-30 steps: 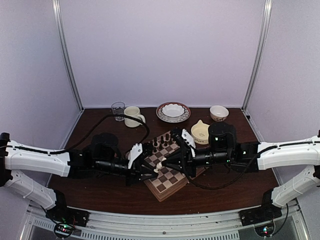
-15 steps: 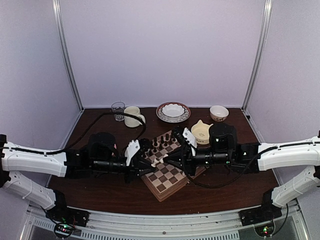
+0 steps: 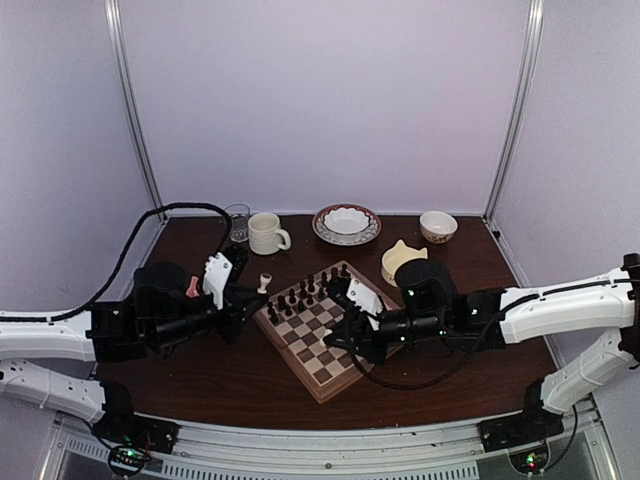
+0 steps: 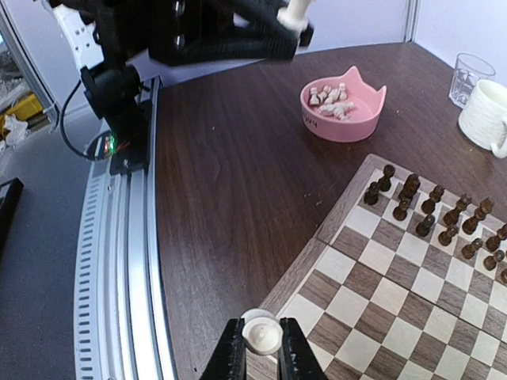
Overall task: Set up the chess pieces on the board
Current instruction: Place the rook at a1.
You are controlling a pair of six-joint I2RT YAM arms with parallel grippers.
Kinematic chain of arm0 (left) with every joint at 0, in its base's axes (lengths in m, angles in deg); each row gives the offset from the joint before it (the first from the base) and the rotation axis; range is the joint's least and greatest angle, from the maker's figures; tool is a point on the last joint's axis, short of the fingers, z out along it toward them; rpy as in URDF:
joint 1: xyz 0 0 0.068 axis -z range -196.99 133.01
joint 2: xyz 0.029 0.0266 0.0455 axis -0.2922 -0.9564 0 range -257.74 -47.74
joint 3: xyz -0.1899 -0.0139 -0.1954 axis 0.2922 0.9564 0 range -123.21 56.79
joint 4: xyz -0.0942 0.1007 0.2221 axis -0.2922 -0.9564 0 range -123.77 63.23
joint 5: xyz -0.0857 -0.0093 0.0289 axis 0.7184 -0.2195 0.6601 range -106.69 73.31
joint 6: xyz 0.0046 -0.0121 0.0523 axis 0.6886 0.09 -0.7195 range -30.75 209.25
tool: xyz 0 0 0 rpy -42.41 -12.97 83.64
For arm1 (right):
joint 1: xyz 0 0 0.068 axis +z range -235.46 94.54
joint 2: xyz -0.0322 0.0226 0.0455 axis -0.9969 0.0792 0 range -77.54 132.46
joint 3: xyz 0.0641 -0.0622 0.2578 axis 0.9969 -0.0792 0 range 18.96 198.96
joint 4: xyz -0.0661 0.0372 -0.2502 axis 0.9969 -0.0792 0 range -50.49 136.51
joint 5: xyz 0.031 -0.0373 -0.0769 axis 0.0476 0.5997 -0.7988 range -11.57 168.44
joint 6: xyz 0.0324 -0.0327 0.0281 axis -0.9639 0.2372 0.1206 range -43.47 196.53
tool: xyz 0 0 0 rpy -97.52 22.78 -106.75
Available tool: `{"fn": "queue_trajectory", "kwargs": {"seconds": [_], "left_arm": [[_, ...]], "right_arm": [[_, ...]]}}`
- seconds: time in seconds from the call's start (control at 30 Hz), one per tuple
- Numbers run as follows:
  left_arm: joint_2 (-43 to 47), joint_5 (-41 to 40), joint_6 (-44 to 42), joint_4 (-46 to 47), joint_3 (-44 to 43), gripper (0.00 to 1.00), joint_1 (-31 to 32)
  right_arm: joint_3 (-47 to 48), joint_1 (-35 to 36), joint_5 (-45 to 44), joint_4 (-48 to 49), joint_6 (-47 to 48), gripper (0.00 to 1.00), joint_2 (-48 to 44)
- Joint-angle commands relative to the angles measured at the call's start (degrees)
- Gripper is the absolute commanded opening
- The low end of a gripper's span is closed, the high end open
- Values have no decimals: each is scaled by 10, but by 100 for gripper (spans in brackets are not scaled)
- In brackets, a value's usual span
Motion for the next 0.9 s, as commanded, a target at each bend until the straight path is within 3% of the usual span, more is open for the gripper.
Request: {"fn": "queue_trajectory", "kwargs": {"seconds": [0.0, 0.3, 0.87], "left_arm": [[50, -85, 24, -24, 15, 0, -1], [109, -96, 36, -41, 36, 0, 0], [94, -53, 40, -48, 25, 0, 0]], "right_arm": [[2, 17, -4, -28, 40, 0, 33], [43, 42, -31, -58, 61, 0, 135], [71, 43, -88, -80, 65, 0, 194]]}}
